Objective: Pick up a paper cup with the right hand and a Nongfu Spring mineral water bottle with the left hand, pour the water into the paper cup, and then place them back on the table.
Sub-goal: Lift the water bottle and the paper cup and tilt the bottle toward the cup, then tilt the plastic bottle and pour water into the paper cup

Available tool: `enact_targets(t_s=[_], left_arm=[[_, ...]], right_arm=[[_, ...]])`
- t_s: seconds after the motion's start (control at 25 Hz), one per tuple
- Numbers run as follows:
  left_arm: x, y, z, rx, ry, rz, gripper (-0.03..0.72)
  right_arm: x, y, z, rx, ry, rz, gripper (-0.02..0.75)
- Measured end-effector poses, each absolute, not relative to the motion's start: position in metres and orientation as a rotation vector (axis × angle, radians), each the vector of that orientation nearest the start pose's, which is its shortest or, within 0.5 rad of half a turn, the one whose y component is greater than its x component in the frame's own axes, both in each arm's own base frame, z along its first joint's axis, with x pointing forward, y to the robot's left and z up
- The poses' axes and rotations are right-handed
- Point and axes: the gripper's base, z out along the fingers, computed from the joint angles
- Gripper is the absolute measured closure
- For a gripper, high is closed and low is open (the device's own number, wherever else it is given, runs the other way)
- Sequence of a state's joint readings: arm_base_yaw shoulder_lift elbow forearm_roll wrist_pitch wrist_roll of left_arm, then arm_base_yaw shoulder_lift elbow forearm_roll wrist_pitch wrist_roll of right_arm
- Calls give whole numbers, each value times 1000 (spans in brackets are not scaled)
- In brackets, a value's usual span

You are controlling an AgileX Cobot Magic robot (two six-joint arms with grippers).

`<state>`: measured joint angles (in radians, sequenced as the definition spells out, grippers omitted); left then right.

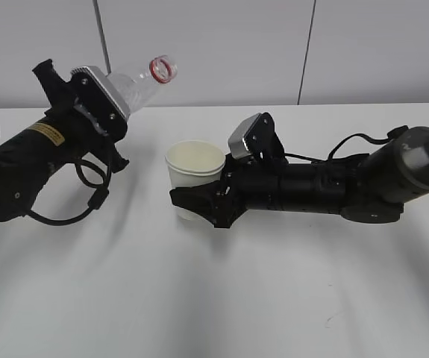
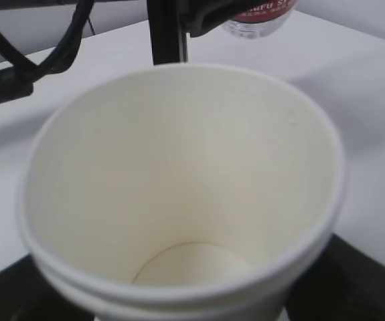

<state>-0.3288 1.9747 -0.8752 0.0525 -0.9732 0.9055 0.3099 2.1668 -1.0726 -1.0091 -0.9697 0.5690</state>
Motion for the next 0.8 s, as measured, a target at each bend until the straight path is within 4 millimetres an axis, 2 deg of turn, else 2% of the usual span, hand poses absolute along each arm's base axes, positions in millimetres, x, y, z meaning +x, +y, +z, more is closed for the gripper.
enact_targets(t_s=[0.28,0.8], left_arm=[[367,-129,163,1071,1237,530,324],[365,-134,167,1158,1104,588,325]], right_arm=[[366,183,111,-939,1673,823,207],[371,181,112,-858,1697,805,207]])
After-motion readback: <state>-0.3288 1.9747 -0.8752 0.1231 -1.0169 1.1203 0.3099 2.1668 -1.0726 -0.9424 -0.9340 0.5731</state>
